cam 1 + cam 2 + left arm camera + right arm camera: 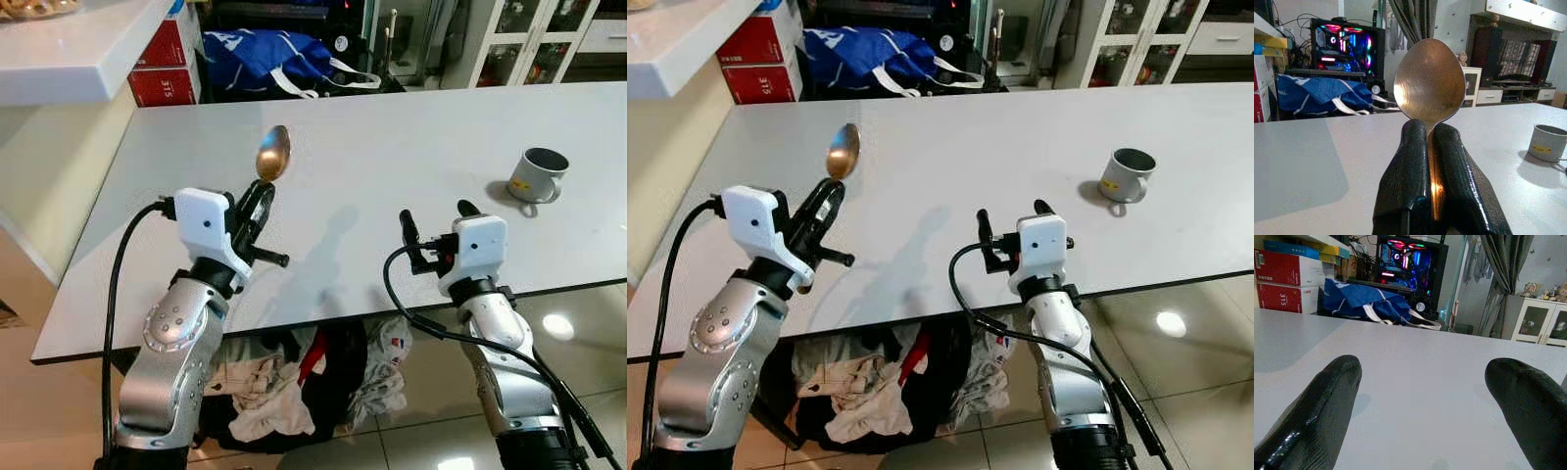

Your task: Setting the table

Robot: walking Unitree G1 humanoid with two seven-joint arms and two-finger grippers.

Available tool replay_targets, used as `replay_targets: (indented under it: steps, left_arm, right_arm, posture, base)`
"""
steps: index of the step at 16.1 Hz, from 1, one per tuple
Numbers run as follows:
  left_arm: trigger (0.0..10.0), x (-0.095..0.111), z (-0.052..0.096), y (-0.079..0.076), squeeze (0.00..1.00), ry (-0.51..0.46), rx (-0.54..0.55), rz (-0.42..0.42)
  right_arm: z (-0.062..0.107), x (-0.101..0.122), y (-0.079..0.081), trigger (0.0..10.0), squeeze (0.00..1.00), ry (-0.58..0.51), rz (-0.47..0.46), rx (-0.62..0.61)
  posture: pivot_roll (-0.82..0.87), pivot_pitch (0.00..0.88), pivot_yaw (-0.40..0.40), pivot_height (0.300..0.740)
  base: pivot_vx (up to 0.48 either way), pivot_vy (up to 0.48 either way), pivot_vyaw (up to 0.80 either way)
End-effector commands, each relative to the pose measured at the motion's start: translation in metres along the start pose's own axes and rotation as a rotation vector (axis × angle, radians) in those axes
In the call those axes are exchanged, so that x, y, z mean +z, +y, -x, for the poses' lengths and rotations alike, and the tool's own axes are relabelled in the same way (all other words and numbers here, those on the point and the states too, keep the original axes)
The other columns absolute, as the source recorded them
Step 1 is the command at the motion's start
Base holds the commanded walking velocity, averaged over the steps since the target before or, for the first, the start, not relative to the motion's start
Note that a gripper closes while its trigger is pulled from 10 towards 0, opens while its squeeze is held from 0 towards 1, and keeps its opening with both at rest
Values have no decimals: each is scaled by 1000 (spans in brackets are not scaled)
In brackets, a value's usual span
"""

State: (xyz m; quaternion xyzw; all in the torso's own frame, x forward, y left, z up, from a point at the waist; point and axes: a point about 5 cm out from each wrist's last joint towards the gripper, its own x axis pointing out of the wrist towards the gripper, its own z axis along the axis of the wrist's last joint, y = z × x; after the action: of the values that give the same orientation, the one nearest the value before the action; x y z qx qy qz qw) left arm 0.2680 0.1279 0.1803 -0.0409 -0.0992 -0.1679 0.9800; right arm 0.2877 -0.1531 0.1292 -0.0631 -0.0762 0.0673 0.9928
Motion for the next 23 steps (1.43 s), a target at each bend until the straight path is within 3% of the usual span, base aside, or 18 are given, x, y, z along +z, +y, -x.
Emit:
replay_targets:
  steps: [1, 19, 23]
  left_arm:
    - [0, 1, -3, 4, 0, 5, 19, -1]
    - [0, -4, 0, 7, 0, 31, 42, -17]
    - [0, -3, -1, 8, 0, 32, 59, -15]
  right_arm:
    - [-3, 4, 0, 10000, 0, -21, 6, 3]
    - [-4, 2, 1, 10000, 0, -11, 18, 10]
    - [-3, 1, 4, 10000, 0, -10, 11, 11]
  posture:
    - [-76, 0, 30, 740]
    - [-72, 0, 27, 740]
    - [-73, 0, 35, 740]
  base:
    - [0, 0, 0]
    - [0, 0, 85]
    - [284, -383, 0]
